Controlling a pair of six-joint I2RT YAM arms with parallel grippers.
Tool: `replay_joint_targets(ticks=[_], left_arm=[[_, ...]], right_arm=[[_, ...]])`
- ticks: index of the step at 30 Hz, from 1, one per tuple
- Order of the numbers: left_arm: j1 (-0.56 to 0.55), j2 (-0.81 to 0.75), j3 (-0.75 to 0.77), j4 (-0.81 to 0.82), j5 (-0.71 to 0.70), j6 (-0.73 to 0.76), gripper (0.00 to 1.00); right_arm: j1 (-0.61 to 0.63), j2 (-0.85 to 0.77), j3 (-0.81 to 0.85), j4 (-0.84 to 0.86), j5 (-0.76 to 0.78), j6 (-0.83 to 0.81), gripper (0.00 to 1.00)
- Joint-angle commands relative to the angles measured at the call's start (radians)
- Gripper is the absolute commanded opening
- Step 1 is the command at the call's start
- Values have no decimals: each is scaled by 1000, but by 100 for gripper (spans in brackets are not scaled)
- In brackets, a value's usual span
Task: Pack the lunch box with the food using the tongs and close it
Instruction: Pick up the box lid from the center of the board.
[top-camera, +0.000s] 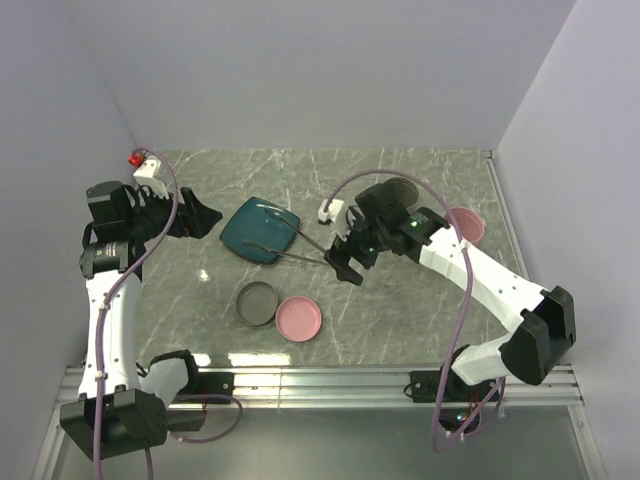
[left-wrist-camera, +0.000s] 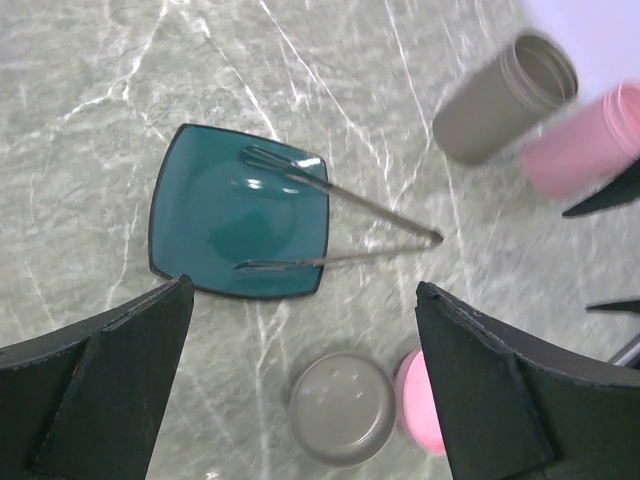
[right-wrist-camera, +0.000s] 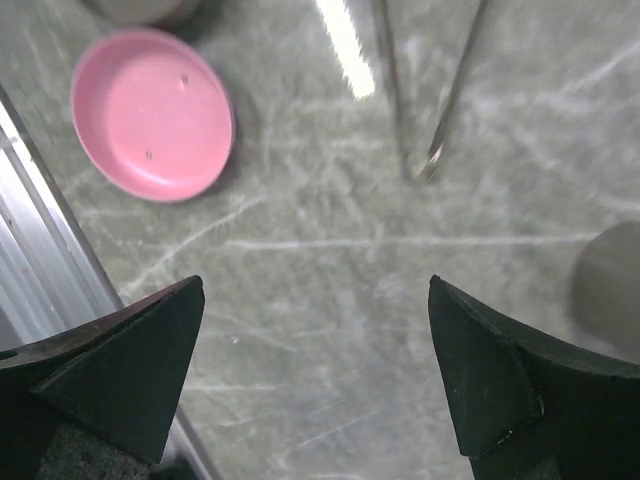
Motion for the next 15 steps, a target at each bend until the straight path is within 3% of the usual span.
replay_joint_targets(ticks=[1, 4, 7, 8, 10, 15], left_arm=[[4, -23, -9, -63, 97, 168, 100], [3, 0, 5, -248, 169, 380, 100], [-25, 20, 29, -499, 186, 693, 100], [-85, 22, 26, -537, 142, 837, 99], [-155, -23, -18, -569, 94, 960, 99], [-418, -147, -128, -468, -37, 1013, 99]], right_arm=[[-1, -55, -85, -11, -2, 45, 100], [-7, -117, -133, 20, 34, 96, 100], [-62, -157, -141, 15, 3, 122, 100], [-111, -164, -139, 8, -15, 125, 100], [-173, -174, -125, -6, -72, 137, 100], [-322, -178, -79, -38, -133, 153, 100]])
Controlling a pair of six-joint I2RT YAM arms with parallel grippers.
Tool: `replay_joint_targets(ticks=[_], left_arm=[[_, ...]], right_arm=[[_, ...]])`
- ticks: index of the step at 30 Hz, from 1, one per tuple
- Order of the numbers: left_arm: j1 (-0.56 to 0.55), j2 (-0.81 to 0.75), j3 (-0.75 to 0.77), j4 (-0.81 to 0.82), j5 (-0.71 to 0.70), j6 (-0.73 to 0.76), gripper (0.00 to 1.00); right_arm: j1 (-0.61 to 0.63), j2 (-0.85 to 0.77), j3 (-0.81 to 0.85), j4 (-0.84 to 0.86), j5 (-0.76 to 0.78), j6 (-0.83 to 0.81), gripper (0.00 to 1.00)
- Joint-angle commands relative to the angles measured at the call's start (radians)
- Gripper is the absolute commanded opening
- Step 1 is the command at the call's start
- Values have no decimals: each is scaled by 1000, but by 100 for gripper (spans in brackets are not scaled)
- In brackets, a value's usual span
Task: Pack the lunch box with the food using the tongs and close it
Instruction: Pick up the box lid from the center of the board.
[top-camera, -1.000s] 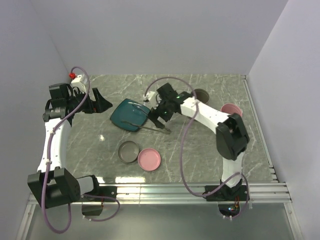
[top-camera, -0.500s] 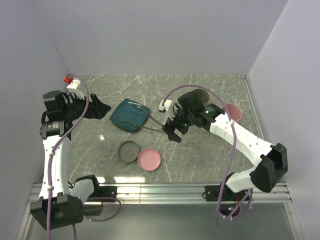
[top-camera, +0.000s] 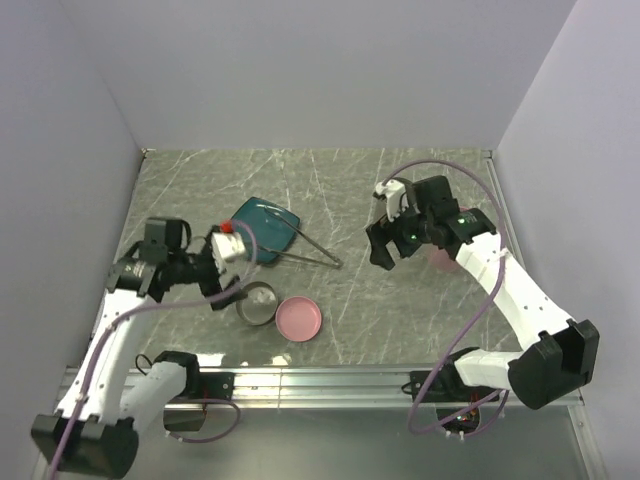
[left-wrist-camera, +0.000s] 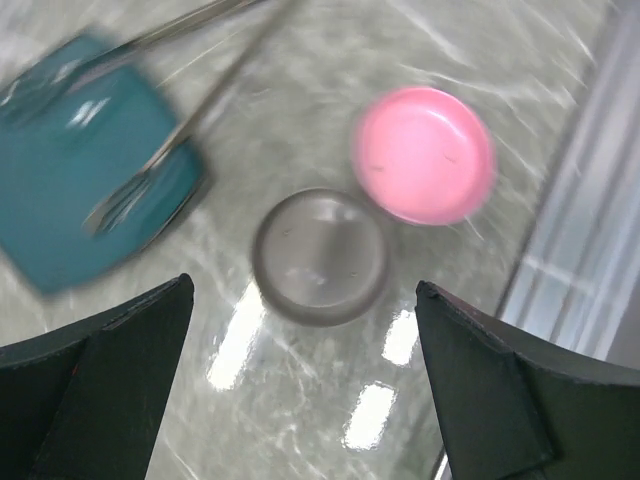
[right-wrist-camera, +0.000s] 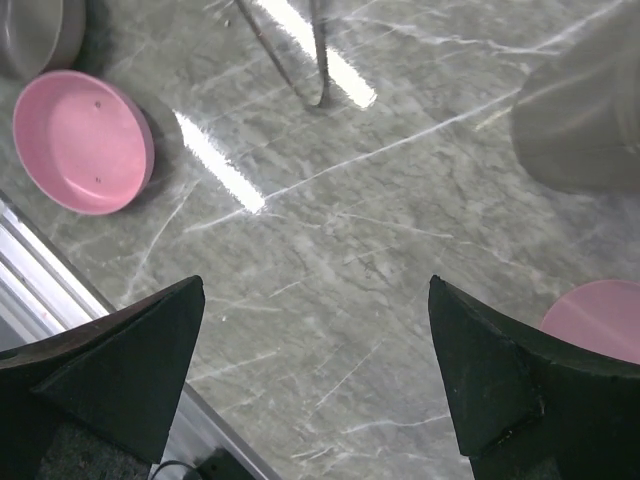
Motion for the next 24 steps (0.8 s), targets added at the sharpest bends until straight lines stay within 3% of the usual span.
replay_joint_targets(ticks=[1, 5, 11, 14, 24], left_arm=[[-168, -48, -22, -20, -88, 192, 99], [-505, 24, -42, -38, -233, 292, 88], [-797, 148, -111, 54, -393, 362, 72], [-861, 231, -114, 88, -430, 355, 61], [-908, 354, -157, 206, -502, 352, 53]], right_arm=[[-52, -27, 49, -18, -70, 34, 100], [-103, -32, 50, -15, -79, 45, 100], [-180, -13, 115, -47, -113, 43, 100], [-197, -28, 123, -41, -113, 43, 100], [-221, -21, 112, -39, -137, 48, 100]])
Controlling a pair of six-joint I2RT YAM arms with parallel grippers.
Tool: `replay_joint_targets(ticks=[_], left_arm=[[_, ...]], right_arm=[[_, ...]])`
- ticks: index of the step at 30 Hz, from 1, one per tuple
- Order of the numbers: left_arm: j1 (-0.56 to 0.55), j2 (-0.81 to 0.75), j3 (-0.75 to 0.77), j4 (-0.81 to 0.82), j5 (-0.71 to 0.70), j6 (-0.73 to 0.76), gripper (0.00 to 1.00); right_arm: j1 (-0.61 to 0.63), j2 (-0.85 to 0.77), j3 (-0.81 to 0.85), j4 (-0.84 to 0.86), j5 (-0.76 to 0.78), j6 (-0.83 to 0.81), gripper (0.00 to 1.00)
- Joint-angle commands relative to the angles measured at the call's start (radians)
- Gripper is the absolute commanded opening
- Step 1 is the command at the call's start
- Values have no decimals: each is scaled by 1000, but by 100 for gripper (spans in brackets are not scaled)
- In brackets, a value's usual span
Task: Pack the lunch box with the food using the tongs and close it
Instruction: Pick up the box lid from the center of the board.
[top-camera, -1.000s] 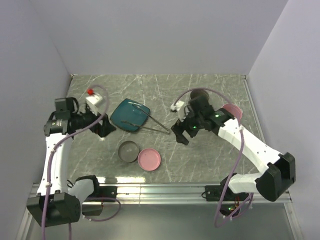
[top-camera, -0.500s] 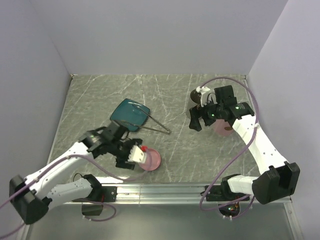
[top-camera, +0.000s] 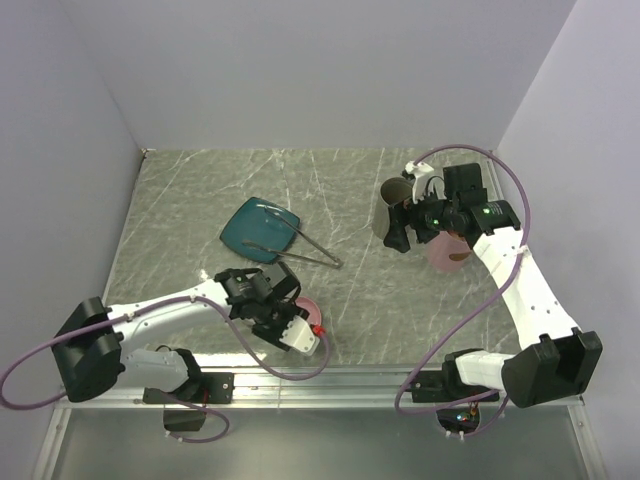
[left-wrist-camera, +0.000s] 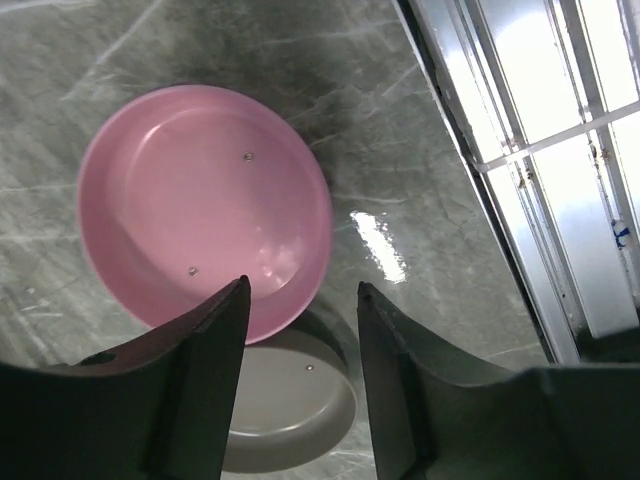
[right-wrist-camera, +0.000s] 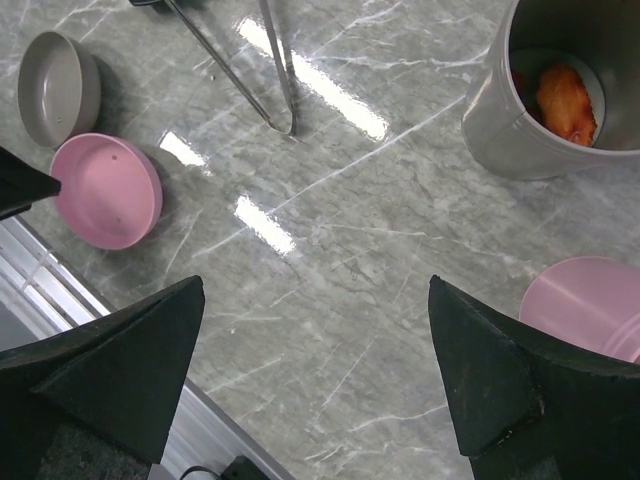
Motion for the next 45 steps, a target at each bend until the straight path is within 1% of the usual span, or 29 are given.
replay_joint_targets(ticks=[1, 7, 13, 16, 17, 20, 27, 31, 33, 34, 35, 37, 38, 39, 40, 41, 42, 43, 44, 45], left_arm=[[-25, 26, -25, 47, -46, 31, 52], [-42, 68, -43, 86, -69, 43, 49], [-48, 108, -55, 123, -91, 59, 44], [-60, 109, -51, 123, -92, 62, 38], [-66, 109, -51, 123, -100, 60, 32], [-80, 118, -42, 113, -107, 54, 21], [-134, 124, -43, 95, -106, 25, 16], [-138, 140, -17, 83, -83, -10, 8], [-140, 132, 35, 61, -60, -38, 4], [-138, 123, 62, 57, -20, -80, 2], [-131, 115, 130, 49, 3, -105, 0], [-109, 92, 220, 20, 70, -180, 0], [-73, 92, 329, 12, 145, -212, 0], [-48, 103, 387, 6, 194, -248, 0], [-21, 111, 446, -8, 240, -329, 0], [42, 121, 553, -6, 339, -376, 0], [79, 138, 601, 3, 392, -426, 0], [120, 141, 641, 44, 449, -537, 0], [217, 141, 697, 98, 609, -608, 0], [269, 128, 707, 176, 680, -811, 0]], right_arm=[[-13, -20, 24, 4, -17, 8, 100], [-27, -15, 21, 8, -25, 15, 100], [-33, -29, 24, 12, -8, 18, 100], [-38, -32, 35, 16, -2, 28, 100], [-41, -34, 37, 18, 1, 33, 100], [-55, -38, 31, 33, 5, 42, 100], [-82, -48, 37, 35, -1, 45, 100], [-111, -66, 31, 50, -2, 51, 100], [-118, -74, 40, 56, -10, 64, 100], [-119, -74, 44, 70, -4, 71, 100], [-122, -75, 58, 74, -2, 76, 100], [-125, -71, 75, 84, -2, 88, 100], [-128, -66, 96, 88, -8, 91, 100], [-130, -65, 109, 93, -16, 99, 100], [-131, -61, 121, 99, -28, 104, 100], [-131, -55, 151, 104, -36, 108, 100], [-136, -54, 170, 108, -42, 123, 100], [-139, -49, 191, 110, -51, 127, 100], [-141, -36, 242, 104, -76, 131, 100], [-144, -25, 271, 96, -88, 133, 100]])
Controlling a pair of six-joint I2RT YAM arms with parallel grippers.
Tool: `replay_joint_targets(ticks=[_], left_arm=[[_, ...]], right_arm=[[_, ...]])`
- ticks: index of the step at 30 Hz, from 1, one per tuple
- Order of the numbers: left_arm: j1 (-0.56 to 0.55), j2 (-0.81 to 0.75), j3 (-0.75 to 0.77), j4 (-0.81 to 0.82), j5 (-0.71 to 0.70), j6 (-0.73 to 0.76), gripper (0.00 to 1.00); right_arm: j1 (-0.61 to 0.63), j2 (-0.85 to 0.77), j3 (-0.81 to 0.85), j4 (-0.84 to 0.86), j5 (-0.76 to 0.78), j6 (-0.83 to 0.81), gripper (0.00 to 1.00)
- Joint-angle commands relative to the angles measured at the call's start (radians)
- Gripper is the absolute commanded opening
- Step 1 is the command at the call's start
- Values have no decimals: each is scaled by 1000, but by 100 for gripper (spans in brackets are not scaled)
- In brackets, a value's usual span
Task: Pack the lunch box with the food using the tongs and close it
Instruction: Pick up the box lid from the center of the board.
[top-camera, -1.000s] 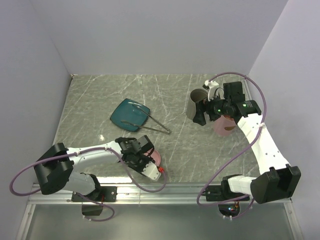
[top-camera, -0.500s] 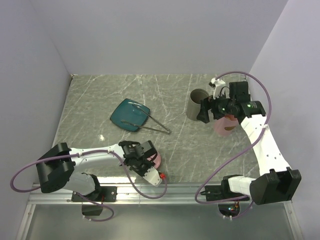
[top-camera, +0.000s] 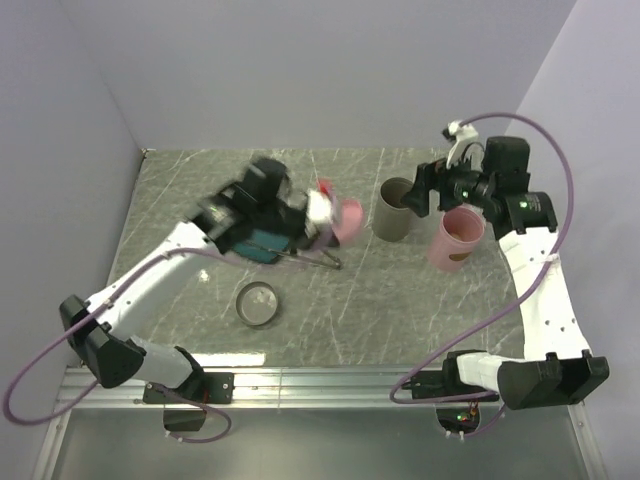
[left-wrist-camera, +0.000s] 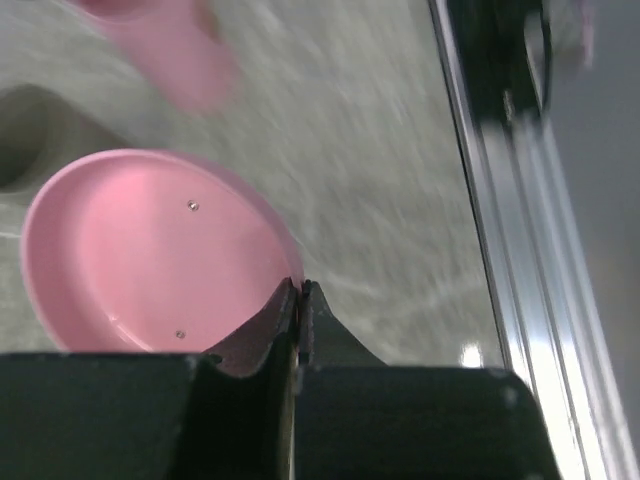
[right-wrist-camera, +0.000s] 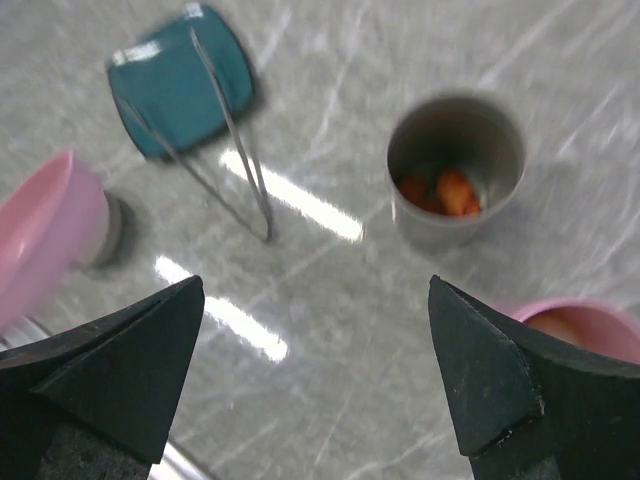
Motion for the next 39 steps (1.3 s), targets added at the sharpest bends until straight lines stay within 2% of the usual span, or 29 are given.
replay_joint_targets(ticks=[1, 2, 3, 5, 6, 8, 9, 11, 12, 15, 18, 20, 21, 22, 23, 25, 28, 31, 34, 39], left_arm=[[238, -34, 74, 213, 421, -507, 0], [277, -55, 13, 523, 488, -651, 0], [310, -102, -35, 690, 503, -959, 0], [379, -138, -137, 1101, 491, -1180, 0], [393, -146, -146, 1168, 477, -1303, 0], [423, -140, -149, 1309, 471, -1396, 0], [433, -141, -162, 1376, 460, -1510, 0], [473, -140, -198, 1504, 405, -1632, 0], [488, -126, -202, 1601, 388, -1745, 0], [547, -89, -225, 1764, 307, -1957, 0], [577, -94, -235, 1767, 230, -1973, 0], [585, -92, -245, 1774, 181, -1997, 0], [587, -91, -245, 1767, 166, -2023, 0], [594, -89, -238, 1748, 146, -2039, 0], [597, -88, -236, 1740, 111, -2059, 0], [614, -81, -221, 1728, 84, -2109, 0], [630, -77, -199, 1688, 63, -2152, 0], [640, -78, -198, 1651, 43, -2183, 0], [654, -81, -205, 1631, 35, -2205, 0], [656, -78, -216, 1651, 32, -2202, 0]], right_arm=[[-16, 35, 163, 34, -70, 29, 100], [-16, 49, 188, 31, -94, 34, 100], [-16, 61, 210, 28, -113, 37, 100], [-16, 97, 260, 31, -171, 61, 100], [-16, 106, 276, 32, -195, 75, 100], [-16, 138, 315, 49, -251, 125, 100], [-17, 147, 323, 58, -296, 144, 99], [-16, 170, 317, 107, -341, 210, 96], [-17, 178, 308, 133, -404, 274, 95], [-17, 199, 242, 292, -479, 444, 94], [-11, 210, 222, 505, -528, 599, 92], [6, 184, 176, 621, -486, 702, 91], [15, 166, 135, 708, -467, 743, 91], [27, 128, 54, 885, -435, 776, 91], [47, 126, 47, 921, -388, 797, 91], [108, 191, 120, 902, -386, 810, 90], [174, 250, 168, 995, -378, 909, 90], [242, 296, 252, 980, -351, 899, 90], [291, 333, 276, 1006, -326, 917, 90], [359, 402, 274, 1112, -328, 1061, 89]])
